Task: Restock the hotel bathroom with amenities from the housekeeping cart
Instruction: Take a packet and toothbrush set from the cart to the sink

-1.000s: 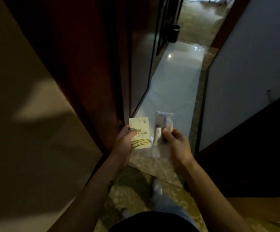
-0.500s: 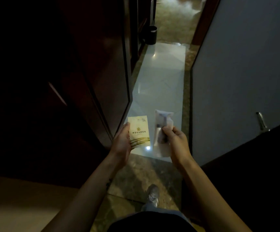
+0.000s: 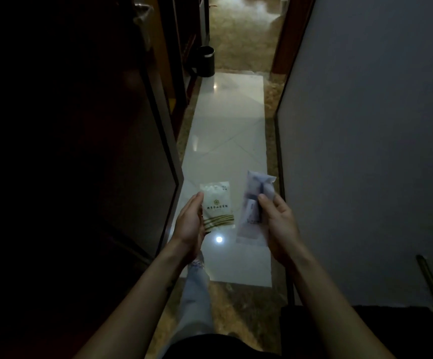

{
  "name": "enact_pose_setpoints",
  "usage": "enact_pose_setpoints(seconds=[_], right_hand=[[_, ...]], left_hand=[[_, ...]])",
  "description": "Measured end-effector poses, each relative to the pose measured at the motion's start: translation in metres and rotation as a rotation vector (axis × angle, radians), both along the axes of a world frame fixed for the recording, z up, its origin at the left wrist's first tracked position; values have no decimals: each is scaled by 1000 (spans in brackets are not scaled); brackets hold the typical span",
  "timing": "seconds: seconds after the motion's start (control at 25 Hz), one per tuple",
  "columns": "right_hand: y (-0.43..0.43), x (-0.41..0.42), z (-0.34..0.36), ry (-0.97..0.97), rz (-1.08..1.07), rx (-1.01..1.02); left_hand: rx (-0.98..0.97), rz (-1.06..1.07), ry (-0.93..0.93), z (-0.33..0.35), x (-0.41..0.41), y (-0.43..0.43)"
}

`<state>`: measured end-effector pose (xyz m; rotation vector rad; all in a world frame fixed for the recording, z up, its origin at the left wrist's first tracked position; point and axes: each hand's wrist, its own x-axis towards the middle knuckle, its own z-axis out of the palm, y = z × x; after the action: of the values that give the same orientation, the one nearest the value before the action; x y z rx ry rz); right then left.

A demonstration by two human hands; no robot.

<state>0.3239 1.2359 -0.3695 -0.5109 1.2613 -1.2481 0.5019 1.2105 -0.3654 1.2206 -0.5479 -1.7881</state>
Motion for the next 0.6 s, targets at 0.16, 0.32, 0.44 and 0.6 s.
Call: enact_pose_setpoints(seconds=[0.16, 0.32, 0.44, 0.6], right_hand=[[-104, -3, -1, 98, -25, -8], [-203, -2, 19, 185, -80, -24], [-256, -3, 31, 187, -100, -31], [-336, -15, 39, 145, -145, -18]], left_hand=[[-32, -88, 10, -9, -6, -113], [-72, -167, -39, -4, -3, -224], [-101, -196, -58, 11, -4, -288], [-131, -239, -53, 23, -18, -369]])
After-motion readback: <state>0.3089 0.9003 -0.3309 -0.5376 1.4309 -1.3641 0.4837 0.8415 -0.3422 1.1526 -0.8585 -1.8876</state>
